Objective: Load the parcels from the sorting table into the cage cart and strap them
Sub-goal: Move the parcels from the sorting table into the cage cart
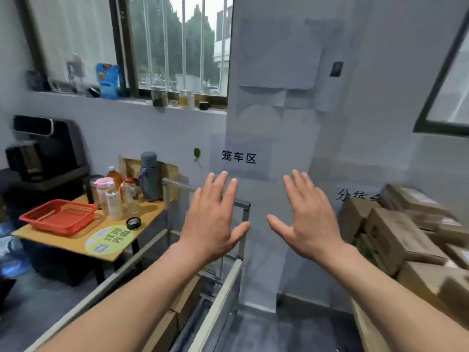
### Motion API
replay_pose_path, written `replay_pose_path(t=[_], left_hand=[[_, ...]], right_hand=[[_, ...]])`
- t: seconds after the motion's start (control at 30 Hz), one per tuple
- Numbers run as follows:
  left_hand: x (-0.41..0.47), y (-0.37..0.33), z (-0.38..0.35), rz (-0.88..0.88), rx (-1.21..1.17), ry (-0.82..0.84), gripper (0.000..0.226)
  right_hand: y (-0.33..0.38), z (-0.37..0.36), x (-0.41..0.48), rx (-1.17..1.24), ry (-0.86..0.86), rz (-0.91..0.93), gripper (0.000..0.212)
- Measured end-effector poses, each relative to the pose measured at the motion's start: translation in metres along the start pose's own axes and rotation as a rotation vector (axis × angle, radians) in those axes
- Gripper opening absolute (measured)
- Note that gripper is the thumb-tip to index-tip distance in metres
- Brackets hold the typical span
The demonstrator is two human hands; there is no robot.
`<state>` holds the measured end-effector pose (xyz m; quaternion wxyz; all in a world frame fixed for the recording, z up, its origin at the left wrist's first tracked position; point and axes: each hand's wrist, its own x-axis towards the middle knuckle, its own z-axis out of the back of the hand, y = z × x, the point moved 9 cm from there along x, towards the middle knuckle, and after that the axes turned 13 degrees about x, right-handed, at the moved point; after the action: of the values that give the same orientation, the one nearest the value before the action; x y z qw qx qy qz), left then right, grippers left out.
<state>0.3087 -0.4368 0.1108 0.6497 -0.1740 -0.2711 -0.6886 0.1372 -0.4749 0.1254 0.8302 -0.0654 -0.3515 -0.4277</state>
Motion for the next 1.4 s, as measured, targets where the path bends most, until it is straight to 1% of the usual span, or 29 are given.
replay_pose_path(t=[0.1,0.3,0.43,0.53,0.77,0.9,1.03,1.13,1.23,1.33,1.4], left_hand=[[0.015,-0.036,0.024,-0.078,-0.067,-0.062,0.089],[0.017,-0.1,0.062,-0.239,-0.193,-0.151,0.087],[0.003,-0.147,0.079,-0.354,-0.285,-0.188,0.086],[-0.01,-0.185,0.089,-0.425,-0.371,-0.181,0.088],[-0.042,-0.282,0.12,-0.586,-0.487,-0.149,0.09],[-0.066,-0.336,0.145,-0.667,-0.561,-0.163,0.09],[-0.096,-0.396,0.163,-0.742,-0.6,-0.141,0.091],[-0.125,-0.445,0.174,-0.786,-0.629,-0.115,0.09],[-0.158,-0.493,0.176,-0.814,-0.639,-0.052,0.087],[-0.192,-0.539,0.173,-0.841,-0.669,0.024,0.085],[-0.217,-0.567,0.164,-0.845,-0.691,0.114,0.083]], right_hand=[[-0.019,0.049,-0.02,-0.084,-0.07,-0.074,0.091],[-0.035,0.129,-0.072,-0.234,-0.147,-0.226,0.093],[-0.041,0.171,-0.123,-0.342,-0.143,-0.358,0.093],[-0.043,0.202,-0.164,-0.42,-0.143,-0.447,0.092],[-0.049,0.277,-0.256,-0.538,-0.153,-0.632,0.09],[-0.06,0.316,-0.311,-0.59,-0.165,-0.729,0.09],[-0.074,0.351,-0.37,-0.615,-0.179,-0.814,0.089],[-0.093,0.372,-0.422,-0.615,-0.141,-0.899,0.087],[-0.116,0.389,-0.473,-0.604,-0.101,-0.959,0.086],[-0.148,0.393,-0.528,-0.505,-0.037,-1.052,0.082],[-0.173,0.387,-0.568,-0.423,0.036,-1.147,0.083]])
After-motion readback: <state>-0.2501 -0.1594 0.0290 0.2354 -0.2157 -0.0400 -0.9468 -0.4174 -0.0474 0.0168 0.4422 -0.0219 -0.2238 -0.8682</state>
